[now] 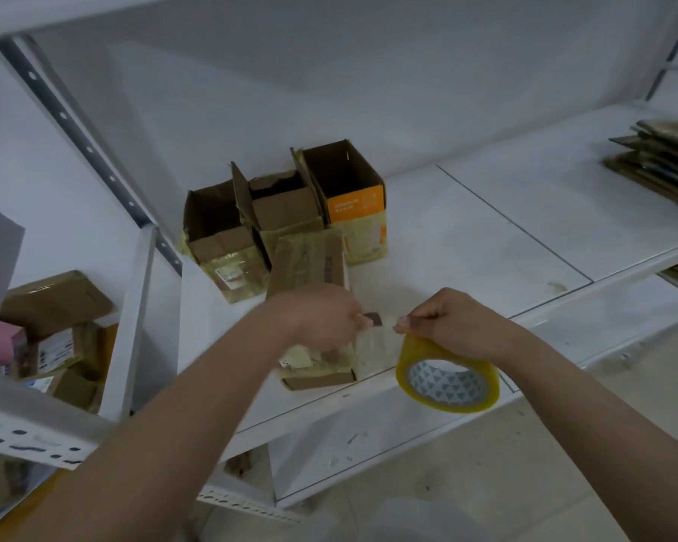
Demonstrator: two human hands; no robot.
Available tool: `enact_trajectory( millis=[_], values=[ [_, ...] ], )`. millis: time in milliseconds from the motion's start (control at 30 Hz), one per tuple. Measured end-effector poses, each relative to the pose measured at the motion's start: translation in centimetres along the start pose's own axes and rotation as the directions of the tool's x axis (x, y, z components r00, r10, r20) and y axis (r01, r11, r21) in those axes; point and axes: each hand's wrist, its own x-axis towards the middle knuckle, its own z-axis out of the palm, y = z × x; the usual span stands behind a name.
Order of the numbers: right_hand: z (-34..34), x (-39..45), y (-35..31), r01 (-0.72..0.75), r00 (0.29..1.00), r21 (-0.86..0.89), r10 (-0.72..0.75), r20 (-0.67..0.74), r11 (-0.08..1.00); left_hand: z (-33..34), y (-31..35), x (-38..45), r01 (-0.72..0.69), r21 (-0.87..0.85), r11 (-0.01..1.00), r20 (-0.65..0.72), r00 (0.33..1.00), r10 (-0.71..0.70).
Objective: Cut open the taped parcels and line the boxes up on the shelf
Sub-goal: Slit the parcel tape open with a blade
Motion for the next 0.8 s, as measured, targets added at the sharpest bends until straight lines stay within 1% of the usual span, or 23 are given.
enact_trajectory(
  millis=[33, 67, 100, 133, 200, 267, 333, 400, 467, 500, 533, 567, 600, 633, 667, 700, 733, 800],
  values=[
    [0.0, 0.0, 0.2, -0.005, 1.0, 0.025, 0.005, 0.007, 1.0, -0.3, -0.9, -0.4, -0.007, -0.225, 0.974, -0.007, 1.0, 0.006],
    [0.0, 0.0, 0.4, -0.01, 1.0, 0.054, 0.009, 0.013, 0.998, -0.3, -1.6, -0.7, -0.013, -0.368, 0.93, -0.059, 0.998, -0.009],
    [0.2, 0.1, 0.6, -0.013, 1.0, 0.082, 0.012, 0.017, 0.997, 0.0, -1.9, -0.7, -0.015, -0.402, 0.915, -0.142, 0.989, -0.046],
    [0.4, 0.1, 0.7, -0.016, 1.0, 0.101, 0.014, 0.024, 0.995, 0.6, -1.8, -0.5, 0.004, -0.346, 0.938, -0.236, 0.967, -0.091],
    [0.8, 0.4, 1.1, -0.034, 0.998, 0.137, 0.027, 0.048, 0.99, 2.2, -0.9, 0.3, 0.104, -0.186, 0.977, -0.39, 0.905, -0.171],
    [0.9, 0.4, 1.8, -0.076, 0.995, 0.21, 0.06, 0.082, 0.975, 3.2, -0.1, 0.6, 0.213, -0.09, 0.973, -0.485, 0.844, -0.23],
    [0.8, 0.1, 2.8, -0.127, 0.99, 0.255, 0.106, 0.096, 0.958, 3.4, 0.1, 0.7, 0.272, -0.074, 0.96, -0.512, 0.815, -0.27],
    [0.4, -0.1, 3.5, -0.15, 0.989, 0.243, 0.144, 0.044, 0.958, 3.4, 0.7, 0.7, 0.304, -0.033, 0.952, -0.504, 0.818, -0.278],
    [-0.3, -0.2, 3.1, -0.121, 0.991, 0.229, 0.132, -0.034, 0.966, 3.5, 1.4, 0.8, 0.328, 0.061, 0.943, -0.494, 0.83, -0.257],
    [-0.7, -0.2, 2.7, -0.085, 0.993, 0.244, 0.104, -0.065, 0.966, 3.4, 1.5, 0.8, 0.328, 0.064, 0.942, -0.483, 0.837, -0.258],
    [-1.2, -0.3, 2.2, -0.036, 0.994, 0.276, 0.064, -0.093, 0.961, 3.2, 1.3, 0.7, 0.313, 0.015, 0.949, -0.468, 0.841, -0.27],
    [-1.7, -0.5, 1.7, 0.016, 0.992, 0.305, 0.022, -0.121, 0.952, 2.9, 1.0, 0.5, 0.282, -0.098, 0.954, -0.449, 0.843, -0.296],
    [-2.2, -0.6, 1.3, 0.062, 0.989, 0.322, -0.015, -0.146, 0.945, 2.6, 0.7, 0.3, 0.222, -0.271, 0.937, -0.438, 0.838, -0.325],
    [-2.6, -0.7, 1.1, 0.098, 0.985, 0.319, -0.045, -0.167, 0.943, 2.3, 0.6, 0.1, 0.119, -0.464, 0.878, -0.45, 0.822, -0.349],
    [-2.9, -0.8, 0.8, 0.127, 0.98, 0.301, -0.073, -0.185, 0.945, 2.1, 0.9, 0.1, -0.002, -0.616, 0.788, -0.474, 0.8, -0.369],
    [-3.1, -0.9, 0.6, 0.147, 0.976, 0.279, -0.092, -0.198, 0.949, 2.0, 1.6, 0.1, -0.107, -0.699, 0.707, -0.494, 0.788, -0.369],
    [-3.2, -0.9, 0.3, 0.163, 0.972, 0.264, -0.108, -0.21, 0.951, 2.1, 2.5, 0.2, -0.175, -0.736, 0.654, -0.498, 0.794, -0.349],
    [-3.3, -1.0, 0.0, 0.192, 0.964, 0.248, -0.135, -0.228, 0.95, 2.7, 4.0, 0.9, -0.234, -0.755, 0.613, -0.499, 0.812, -0.303]
  ],
)
